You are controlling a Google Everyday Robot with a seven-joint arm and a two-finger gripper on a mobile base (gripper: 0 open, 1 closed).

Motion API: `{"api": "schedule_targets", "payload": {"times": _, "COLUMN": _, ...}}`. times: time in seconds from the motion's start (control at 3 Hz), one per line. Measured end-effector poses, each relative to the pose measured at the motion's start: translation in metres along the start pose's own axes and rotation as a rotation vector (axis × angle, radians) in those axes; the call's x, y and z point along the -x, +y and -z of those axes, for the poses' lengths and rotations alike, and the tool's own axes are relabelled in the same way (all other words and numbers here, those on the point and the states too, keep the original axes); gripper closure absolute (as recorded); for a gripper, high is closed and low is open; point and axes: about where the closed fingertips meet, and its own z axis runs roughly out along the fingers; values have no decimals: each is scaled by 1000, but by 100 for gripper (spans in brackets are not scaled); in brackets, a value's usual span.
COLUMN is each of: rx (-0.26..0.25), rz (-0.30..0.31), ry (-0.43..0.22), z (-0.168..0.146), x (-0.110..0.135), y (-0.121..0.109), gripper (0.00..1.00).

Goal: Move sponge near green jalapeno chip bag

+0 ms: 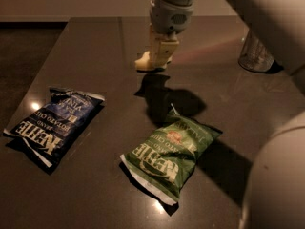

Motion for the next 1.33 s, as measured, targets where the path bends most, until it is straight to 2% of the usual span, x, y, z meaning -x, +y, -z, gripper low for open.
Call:
{"api": "schedule_targets", "payload": {"times": 0.33, "rx": 41, "rz": -45, "ry": -46, "z": 12, "x": -7, "y": 42, "gripper": 100}}
{"api": "schedule_targets", "payload": {"times": 0.67, "rx": 98, "rz": -81, "ry": -70, "z": 11, "x": -9, "y": 73, "gripper": 85}}
{"api": "schedule_targets", "payload": {"times": 1.0, "rx": 160, "rz": -118, "ry": -86, "z": 3, "x": -12, "y": 98, "gripper": 61}}
{"api": "schedule_targets", "payload": {"times": 1.33, "rx": 199, "rz": -143, "ry": -100, "z": -4, "x": -14, "y": 110, "gripper": 39}}
